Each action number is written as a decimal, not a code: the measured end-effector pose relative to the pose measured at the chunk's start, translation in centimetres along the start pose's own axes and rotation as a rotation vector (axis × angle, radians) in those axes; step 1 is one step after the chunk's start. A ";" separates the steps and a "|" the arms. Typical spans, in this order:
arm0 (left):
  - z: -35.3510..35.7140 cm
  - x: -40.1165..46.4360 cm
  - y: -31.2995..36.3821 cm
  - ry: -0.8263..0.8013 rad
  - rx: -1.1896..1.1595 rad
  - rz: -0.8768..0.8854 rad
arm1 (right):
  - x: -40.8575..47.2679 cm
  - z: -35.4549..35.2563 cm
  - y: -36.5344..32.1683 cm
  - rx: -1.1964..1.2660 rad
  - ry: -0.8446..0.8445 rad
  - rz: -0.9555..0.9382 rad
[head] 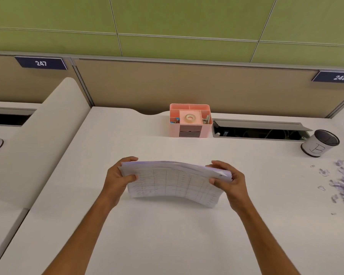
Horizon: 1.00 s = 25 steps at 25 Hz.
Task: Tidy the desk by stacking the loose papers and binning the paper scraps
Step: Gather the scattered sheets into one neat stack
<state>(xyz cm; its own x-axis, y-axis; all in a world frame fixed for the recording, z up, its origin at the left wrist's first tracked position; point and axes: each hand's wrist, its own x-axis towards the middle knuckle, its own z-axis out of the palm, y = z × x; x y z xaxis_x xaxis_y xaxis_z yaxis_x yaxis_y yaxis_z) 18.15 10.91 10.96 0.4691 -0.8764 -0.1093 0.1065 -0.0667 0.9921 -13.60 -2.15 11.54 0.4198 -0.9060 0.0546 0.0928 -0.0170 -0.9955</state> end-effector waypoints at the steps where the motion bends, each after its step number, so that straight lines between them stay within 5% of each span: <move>1: 0.1 -0.1 -0.3 0.012 -0.008 -0.001 | -0.1 0.1 0.2 -0.009 -0.007 0.004; 9: 0.3 -0.5 -1.0 0.057 0.000 -0.009 | -0.5 0.2 0.2 -0.062 0.058 -0.035; 15: 0.0 -0.2 -2.3 0.046 -0.042 -0.131 | -1.8 1.0 2.9 -0.025 0.029 0.187; 25: 1.2 -0.9 -3.4 0.020 0.058 -0.210 | -1.6 0.2 3.6 -0.113 -0.021 0.248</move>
<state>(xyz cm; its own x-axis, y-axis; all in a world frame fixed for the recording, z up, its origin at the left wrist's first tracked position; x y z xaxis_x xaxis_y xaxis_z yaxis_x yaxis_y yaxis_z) 16.32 11.39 7.72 0.4592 -0.8309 -0.3142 0.1530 -0.2744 0.9494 -13.77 -0.69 7.86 0.4362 -0.8793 -0.1911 -0.1157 0.1559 -0.9810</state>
